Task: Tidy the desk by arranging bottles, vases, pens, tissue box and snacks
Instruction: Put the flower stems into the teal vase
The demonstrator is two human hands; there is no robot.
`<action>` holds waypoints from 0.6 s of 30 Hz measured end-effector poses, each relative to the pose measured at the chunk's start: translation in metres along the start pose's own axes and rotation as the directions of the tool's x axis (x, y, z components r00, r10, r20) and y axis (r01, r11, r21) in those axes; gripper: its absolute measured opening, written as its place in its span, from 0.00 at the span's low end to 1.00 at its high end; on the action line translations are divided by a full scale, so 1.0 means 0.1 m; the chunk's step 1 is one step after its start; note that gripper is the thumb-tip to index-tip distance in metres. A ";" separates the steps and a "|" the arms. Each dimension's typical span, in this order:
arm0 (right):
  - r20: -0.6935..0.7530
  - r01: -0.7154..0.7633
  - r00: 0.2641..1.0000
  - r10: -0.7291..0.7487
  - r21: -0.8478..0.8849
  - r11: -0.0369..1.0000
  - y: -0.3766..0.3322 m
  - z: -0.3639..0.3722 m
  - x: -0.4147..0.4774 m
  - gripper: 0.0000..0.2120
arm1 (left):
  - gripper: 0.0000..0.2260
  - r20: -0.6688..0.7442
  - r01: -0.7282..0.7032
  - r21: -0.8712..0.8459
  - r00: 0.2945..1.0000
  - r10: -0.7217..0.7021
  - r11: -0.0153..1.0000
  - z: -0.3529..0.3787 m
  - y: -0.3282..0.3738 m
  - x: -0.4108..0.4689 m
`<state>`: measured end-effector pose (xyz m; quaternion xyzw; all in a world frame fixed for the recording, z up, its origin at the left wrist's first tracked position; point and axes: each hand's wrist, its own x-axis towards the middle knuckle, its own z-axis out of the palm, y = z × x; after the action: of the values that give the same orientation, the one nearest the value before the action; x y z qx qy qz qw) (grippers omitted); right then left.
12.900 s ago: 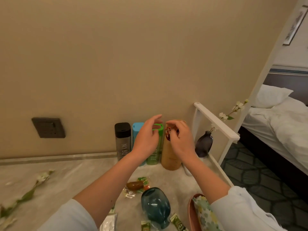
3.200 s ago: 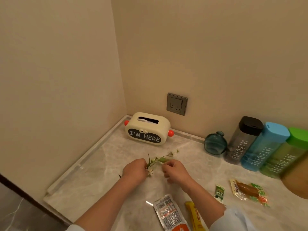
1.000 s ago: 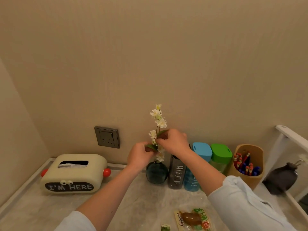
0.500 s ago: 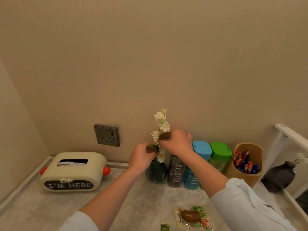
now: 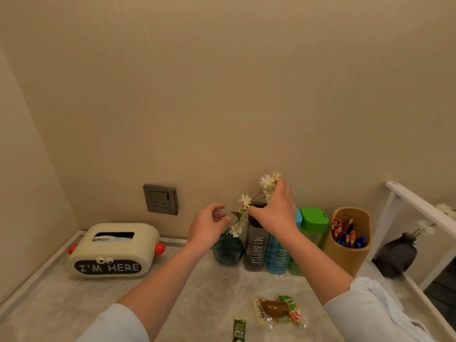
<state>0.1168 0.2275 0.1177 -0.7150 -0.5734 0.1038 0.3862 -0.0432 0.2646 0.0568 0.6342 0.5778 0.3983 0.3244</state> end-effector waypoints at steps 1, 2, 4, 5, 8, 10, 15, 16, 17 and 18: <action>-0.036 -0.004 0.999 0.006 0.054 0.999 0.00 -0.02 -0.04 0.52 | 0.18 -0.004 -0.004 -0.002 1.000 0.004 1.000 -0.02 0.01 -0.03; -0.078 -0.004 0.997 0.013 0.113 0.994 0.00 -0.05 -0.08 0.54 | 0.18 -0.008 -0.008 -0.006 1.000 0.008 1.000 -0.05 0.02 -0.06; -0.178 0.008 0.983 0.031 0.212 0.977 0.00 -0.10 -0.17 0.54 | 0.17 -0.016 -0.012 -0.013 1.000 0.012 1.000 -0.09 0.03 -0.12; -0.234 0.026 0.972 0.034 0.248 0.968 0.01 -0.13 -0.22 0.53 | 0.17 -0.023 -0.015 -0.018 1.000 0.015 1.000 -0.11 0.03 -0.16; -0.384 0.136 0.923 -0.014 0.293 0.946 0.01 -0.18 -0.38 0.43 | 0.16 -0.037 -0.023 -0.022 0.999 0.022 0.999 -0.17 0.04 -0.27; -0.441 0.254 0.889 -0.119 0.260 0.932 0.00 -0.17 -0.48 0.32 | 0.16 -0.045 -0.019 -0.028 0.999 0.018 0.999 -0.20 0.02 -0.34; -0.189 0.336 0.939 -0.288 0.314 0.888 -0.02 0.00 -0.69 0.10 | 0.14 -0.065 -0.022 -0.050 0.998 0.019 0.999 -0.29 -0.04 -0.51; -0.072 0.273 0.962 -0.264 0.331 0.903 -0.01 0.04 -0.73 0.10 | 0.13 -0.072 -0.019 -0.048 0.997 0.016 0.999 -0.30 -0.05 -0.54; 0.051 0.212 0.969 -0.241 0.326 0.921 0.00 0.07 -0.77 0.10 | 0.13 -0.085 -0.015 -0.049 0.996 0.011 0.999 -0.32 -0.07 -0.58; 0.159 0.162 0.963 -0.216 0.298 0.941 0.02 0.11 -0.78 0.09 | 0.13 -0.093 -0.016 -0.056 0.996 0.011 0.998 -0.34 -0.08 -0.60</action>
<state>0.0862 0.1621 0.0859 -0.5810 -0.6531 0.2143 0.4359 -0.0780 0.2046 0.0577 0.6095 0.5764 0.4457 0.3124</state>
